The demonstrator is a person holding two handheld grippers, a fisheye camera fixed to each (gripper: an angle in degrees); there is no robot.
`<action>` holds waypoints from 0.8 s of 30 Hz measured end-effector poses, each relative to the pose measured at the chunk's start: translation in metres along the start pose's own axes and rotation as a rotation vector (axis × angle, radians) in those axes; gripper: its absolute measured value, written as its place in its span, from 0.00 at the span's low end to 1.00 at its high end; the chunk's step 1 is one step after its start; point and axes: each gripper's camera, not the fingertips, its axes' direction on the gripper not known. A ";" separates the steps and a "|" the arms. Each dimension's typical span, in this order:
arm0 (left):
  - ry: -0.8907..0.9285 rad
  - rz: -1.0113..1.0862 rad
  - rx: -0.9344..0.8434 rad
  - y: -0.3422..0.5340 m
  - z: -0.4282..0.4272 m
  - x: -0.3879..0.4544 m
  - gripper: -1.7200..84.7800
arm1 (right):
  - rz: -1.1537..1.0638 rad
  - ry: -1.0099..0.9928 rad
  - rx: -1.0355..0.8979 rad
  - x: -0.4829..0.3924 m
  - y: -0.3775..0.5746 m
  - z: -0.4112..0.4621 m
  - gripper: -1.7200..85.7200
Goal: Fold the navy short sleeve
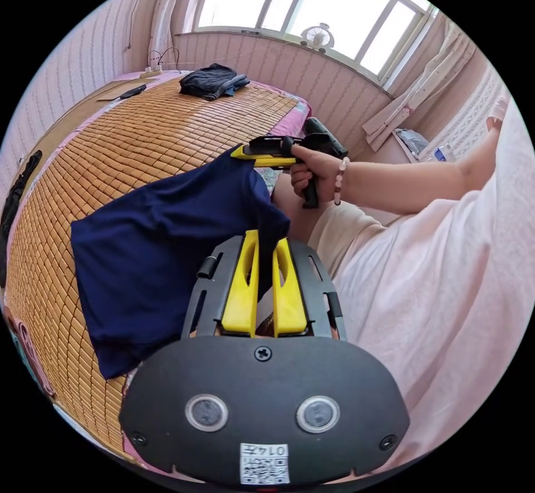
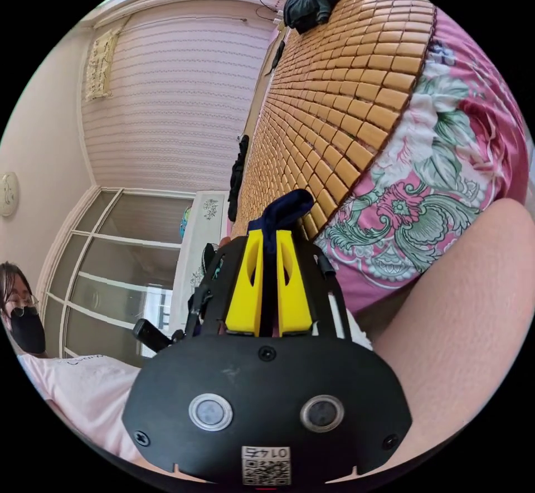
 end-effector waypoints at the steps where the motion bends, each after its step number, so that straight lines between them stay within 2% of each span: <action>1: 0.017 -0.013 0.023 0.003 -0.003 0.000 0.06 | -0.016 -0.009 0.006 -0.005 0.002 -0.009 0.06; 6: 0.118 -0.051 0.087 0.010 -0.010 0.002 0.05 | -0.109 0.031 0.012 -0.032 0.011 -0.036 0.05; 10: 0.072 -0.080 0.150 0.024 -0.022 0.001 0.06 | -0.172 0.063 -0.048 -0.056 0.010 -0.020 0.05; 15: -0.041 -0.288 0.251 0.055 -0.048 -0.026 0.06 | -0.256 0.103 -0.219 -0.098 -0.008 0.067 0.06; 19: -0.166 -0.490 0.343 0.087 -0.069 -0.056 0.07 | -0.321 0.178 -0.331 -0.131 -0.018 0.174 0.08; 22: -0.338 -0.637 0.307 0.108 -0.071 -0.084 0.09 | -0.284 0.304 -0.402 -0.123 -0.026 0.242 0.11; 24: -0.386 -0.736 0.233 0.124 -0.067 -0.103 0.10 | -0.273 0.269 -0.480 -0.112 -0.031 0.267 0.11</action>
